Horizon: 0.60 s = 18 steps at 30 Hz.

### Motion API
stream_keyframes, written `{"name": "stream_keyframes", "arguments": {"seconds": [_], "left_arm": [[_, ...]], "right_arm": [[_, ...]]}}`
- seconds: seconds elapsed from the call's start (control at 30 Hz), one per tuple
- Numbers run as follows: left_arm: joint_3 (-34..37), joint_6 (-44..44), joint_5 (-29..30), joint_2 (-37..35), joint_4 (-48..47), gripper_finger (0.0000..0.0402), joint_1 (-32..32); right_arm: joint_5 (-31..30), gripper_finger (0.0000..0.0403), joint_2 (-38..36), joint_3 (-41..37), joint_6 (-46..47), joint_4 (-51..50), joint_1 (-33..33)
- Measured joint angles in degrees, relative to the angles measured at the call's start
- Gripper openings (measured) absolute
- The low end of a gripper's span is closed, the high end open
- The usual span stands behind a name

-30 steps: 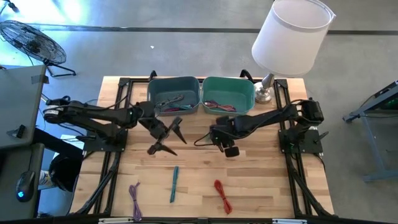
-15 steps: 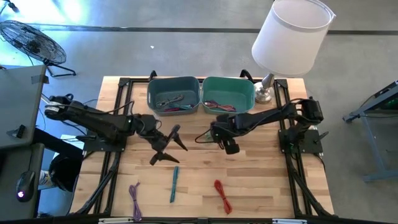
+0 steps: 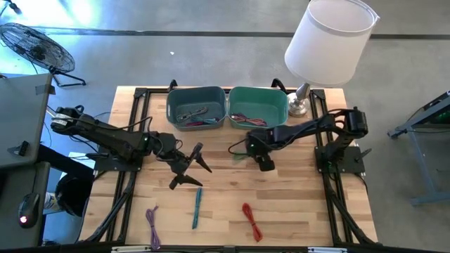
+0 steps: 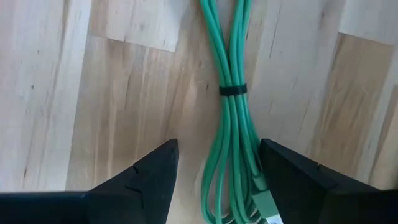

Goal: Pick & Place USB Port
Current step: Put the green USB cable into the green bin

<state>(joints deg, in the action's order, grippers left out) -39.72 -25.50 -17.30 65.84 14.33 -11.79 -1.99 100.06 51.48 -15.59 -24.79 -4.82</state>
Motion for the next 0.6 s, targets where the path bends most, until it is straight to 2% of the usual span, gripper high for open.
{"name": "stream_keyframes", "arguments": {"seconds": [0.1, 0.17, 0.37, 0.5, 0.6], "left_arm": [[0.0, 0.2, 0.2, 0.0, -0.3, 0.0268, 0.0], [0.0, 0.2, 1.7, 0.0, -0.8, 0.0268, 0.0], [0.0, 1.2, 7.5, 0.0, -1.3, 0.0268, 0.1], [0.0, 3.1, 10.5, 0.0, -2.0, 0.0268, 0.1], [0.0, 2.9, 10.5, 0.0, -3.4, 0.0268, 0.1]], "right_arm": [[0.0, 0.0207, 0.0, -1.5, -0.1, 1.2, -0.3], [0.0, 0.0181, -0.1, -1.9, -0.1, 1.5, -0.3], [-2.0, 0.0028, 0.1, -2.1, 0.5, 2.1, 1.6], [-6.1, 0.0017, 0.3, -1.8, 1.1, 1.9, 5.2], [-11.6, 0.0007, 0.2, -0.4, 2.0, -1.5, 8.8]]}}
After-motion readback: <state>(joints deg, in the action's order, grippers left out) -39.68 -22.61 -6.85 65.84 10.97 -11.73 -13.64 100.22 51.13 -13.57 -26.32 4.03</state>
